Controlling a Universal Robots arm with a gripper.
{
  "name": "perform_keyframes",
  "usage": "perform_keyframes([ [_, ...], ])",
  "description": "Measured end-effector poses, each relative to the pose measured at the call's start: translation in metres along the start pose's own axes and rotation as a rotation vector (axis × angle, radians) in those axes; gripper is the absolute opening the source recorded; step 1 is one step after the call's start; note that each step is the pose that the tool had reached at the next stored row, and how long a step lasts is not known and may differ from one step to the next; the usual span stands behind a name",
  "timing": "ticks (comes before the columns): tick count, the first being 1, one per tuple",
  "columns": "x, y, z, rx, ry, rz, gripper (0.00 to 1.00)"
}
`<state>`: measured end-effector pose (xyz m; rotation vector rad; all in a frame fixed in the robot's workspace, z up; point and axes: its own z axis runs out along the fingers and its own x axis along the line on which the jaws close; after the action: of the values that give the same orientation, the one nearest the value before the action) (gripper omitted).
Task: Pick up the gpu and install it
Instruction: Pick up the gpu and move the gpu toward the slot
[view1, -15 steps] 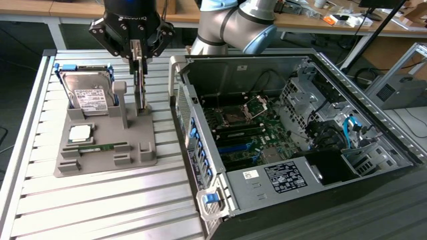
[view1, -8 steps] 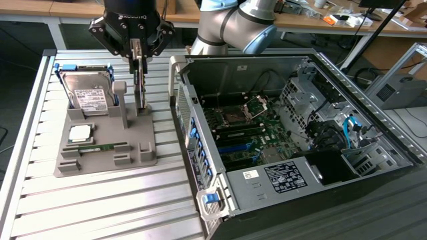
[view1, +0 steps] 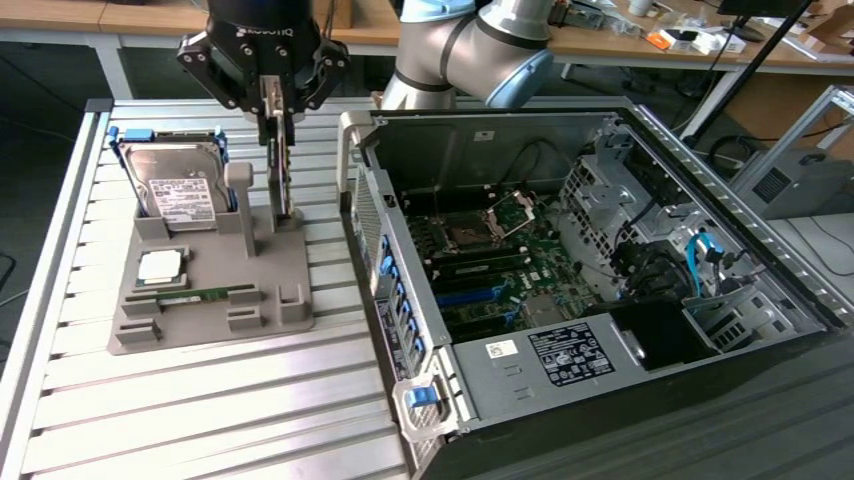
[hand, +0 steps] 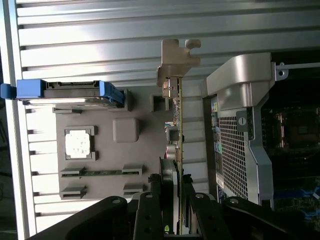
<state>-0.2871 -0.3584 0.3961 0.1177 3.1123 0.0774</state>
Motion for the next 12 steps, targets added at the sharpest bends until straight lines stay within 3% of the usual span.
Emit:
perform_keyframes([
  [12,-0.0001,0.0002,-0.0029,0.0,0.0,0.0,0.27],
])
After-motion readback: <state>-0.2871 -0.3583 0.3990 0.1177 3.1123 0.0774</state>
